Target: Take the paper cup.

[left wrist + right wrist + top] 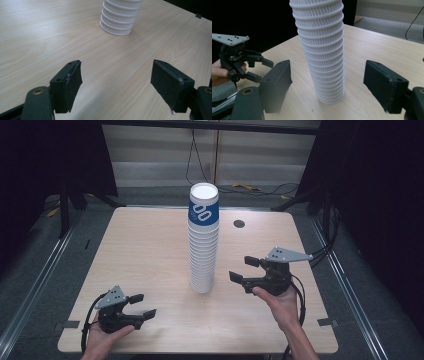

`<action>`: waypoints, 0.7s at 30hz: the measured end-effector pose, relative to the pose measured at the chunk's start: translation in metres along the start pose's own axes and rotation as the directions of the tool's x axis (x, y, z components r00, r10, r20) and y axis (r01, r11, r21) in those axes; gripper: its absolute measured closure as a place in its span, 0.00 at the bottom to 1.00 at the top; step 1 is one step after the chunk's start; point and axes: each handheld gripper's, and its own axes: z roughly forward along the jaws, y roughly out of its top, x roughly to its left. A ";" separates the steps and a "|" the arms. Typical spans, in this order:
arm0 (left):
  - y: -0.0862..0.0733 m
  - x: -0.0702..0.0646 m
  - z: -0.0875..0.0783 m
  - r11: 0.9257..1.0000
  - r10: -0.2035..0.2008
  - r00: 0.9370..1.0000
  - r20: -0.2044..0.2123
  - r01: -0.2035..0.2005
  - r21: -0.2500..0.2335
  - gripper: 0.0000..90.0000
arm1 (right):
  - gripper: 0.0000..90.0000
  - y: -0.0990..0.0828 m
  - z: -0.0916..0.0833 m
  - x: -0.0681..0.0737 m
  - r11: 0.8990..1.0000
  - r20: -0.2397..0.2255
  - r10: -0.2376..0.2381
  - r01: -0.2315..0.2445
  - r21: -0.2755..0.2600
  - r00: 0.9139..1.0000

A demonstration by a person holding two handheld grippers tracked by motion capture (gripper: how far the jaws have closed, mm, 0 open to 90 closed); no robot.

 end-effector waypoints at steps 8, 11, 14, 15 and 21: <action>0.000 0.000 0.001 1.000 0.004 1.000 -0.003 -0.004 0.006 0.27 | 0.26 0.027 -0.001 0.003 0.999 -0.023 -0.029 0.028 -0.029 0.999; 0.000 0.001 0.001 1.000 0.003 1.000 -0.008 -0.003 0.005 0.27 | 0.26 0.039 0.000 0.004 0.999 -0.037 -0.041 0.040 -0.035 0.998; 0.000 0.002 0.000 1.000 -0.001 1.000 -0.009 0.001 0.004 0.26 | 0.26 0.049 0.002 0.007 0.998 -0.041 -0.058 0.057 -0.026 0.997; 0.000 0.001 0.000 1.000 -0.001 1.000 -0.010 0.001 0.003 0.26 | 0.26 0.053 0.002 0.007 0.998 -0.047 -0.065 0.064 -0.025 0.997; 0.000 0.001 0.000 1.000 0.006 1.000 -0.009 -0.006 0.004 0.26 | 0.25 0.075 0.002 0.010 0.996 -0.061 -0.080 0.078 -0.042 0.995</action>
